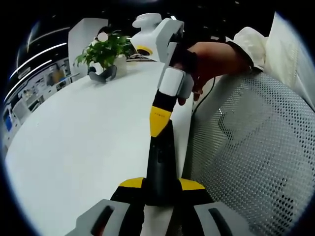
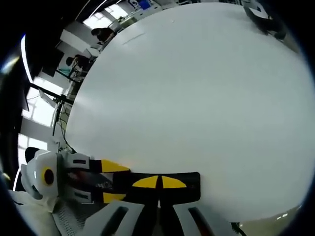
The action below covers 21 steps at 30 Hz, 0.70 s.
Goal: Press the specified remote control buttons in sequence, fully releasing each button before pressing the next.
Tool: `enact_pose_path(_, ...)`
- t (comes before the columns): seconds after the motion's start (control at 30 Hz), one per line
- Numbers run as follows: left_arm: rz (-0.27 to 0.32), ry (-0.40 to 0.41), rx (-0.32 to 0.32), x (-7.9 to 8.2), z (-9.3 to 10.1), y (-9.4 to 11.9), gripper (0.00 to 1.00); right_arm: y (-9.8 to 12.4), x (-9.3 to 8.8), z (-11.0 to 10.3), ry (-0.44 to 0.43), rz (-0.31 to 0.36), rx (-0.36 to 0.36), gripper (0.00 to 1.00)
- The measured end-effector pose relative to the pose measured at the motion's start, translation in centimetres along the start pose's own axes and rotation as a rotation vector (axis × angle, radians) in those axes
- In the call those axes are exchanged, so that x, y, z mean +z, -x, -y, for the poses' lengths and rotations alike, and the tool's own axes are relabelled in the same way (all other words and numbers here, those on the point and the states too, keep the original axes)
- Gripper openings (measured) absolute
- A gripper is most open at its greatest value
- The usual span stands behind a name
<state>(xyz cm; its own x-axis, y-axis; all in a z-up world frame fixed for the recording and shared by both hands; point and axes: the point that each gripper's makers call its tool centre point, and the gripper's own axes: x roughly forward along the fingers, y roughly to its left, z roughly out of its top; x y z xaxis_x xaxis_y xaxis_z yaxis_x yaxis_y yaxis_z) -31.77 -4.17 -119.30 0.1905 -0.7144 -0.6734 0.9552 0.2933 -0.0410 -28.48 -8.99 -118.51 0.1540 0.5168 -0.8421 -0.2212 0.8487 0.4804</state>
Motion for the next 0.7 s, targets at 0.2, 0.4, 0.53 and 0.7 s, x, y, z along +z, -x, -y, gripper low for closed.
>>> enact_pose_path(0.2,0.000,-0.002,0.001,0.0,-0.1,0.0,0.25,0.3,-0.3,0.1,0.023,-0.009,-0.012,0.00)
enact_pose_path(0.4,0.002,-0.002,0.001,0.0,0.0,0.0,0.25,0.4,-0.7,-0.4,-0.003,-0.031,0.023,0.00)
enact_pose_path(0.53,0.002,-0.001,0.001,0.0,0.0,0.0,0.25,0.3,-0.9,-0.8,0.012,-0.046,0.035,0.00)
enact_pose_path(0.7,0.006,0.004,0.000,0.0,-0.1,0.0,0.25,-0.1,-1.5,-0.9,0.049,-0.093,0.016,0.00)
